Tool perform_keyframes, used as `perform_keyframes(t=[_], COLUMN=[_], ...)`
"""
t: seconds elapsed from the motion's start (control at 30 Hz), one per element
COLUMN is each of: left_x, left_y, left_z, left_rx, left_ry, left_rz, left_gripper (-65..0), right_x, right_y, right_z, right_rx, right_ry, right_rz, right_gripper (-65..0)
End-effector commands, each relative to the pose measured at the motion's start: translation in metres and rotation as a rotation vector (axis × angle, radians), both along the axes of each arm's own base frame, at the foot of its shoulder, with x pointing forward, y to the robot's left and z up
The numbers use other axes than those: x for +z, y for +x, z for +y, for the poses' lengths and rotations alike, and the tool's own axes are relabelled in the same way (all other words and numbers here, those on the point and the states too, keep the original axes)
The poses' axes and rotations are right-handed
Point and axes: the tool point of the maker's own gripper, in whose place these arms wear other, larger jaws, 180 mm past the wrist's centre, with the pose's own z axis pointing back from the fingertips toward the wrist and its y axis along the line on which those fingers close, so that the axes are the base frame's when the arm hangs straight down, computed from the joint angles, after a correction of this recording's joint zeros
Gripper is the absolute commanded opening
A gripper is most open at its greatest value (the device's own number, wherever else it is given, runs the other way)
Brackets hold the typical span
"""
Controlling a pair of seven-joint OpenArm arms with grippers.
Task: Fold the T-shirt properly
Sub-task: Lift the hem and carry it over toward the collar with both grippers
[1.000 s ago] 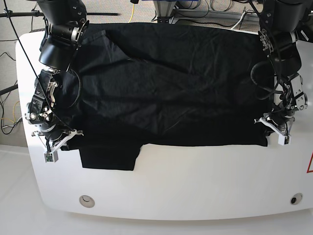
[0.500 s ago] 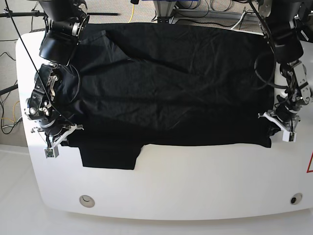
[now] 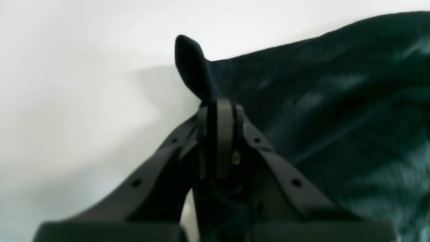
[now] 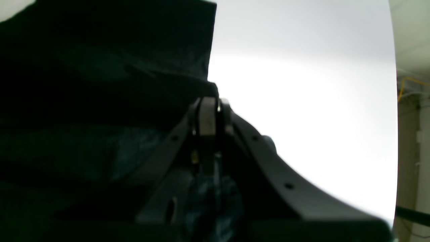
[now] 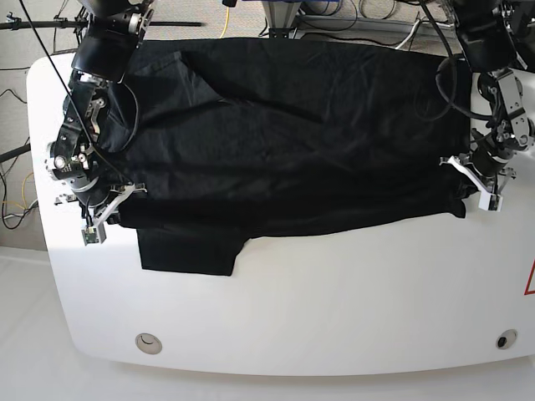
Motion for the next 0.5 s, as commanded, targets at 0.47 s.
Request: perform_keyframes(t=[0.47], left_x=[0.054], left_y=[-0.017], left_z=[0.004], left_rx=[-0.017], left_ry=[-0.005], left_rz=[-0.121], left_gripper=[-65.0], right_x=[0.023], right_y=[-0.021], right_z=[-0.002], right_rx=[0.019], right_ry=[-0.080], right_rz=[-0.033], right_gripper=[-65.0])
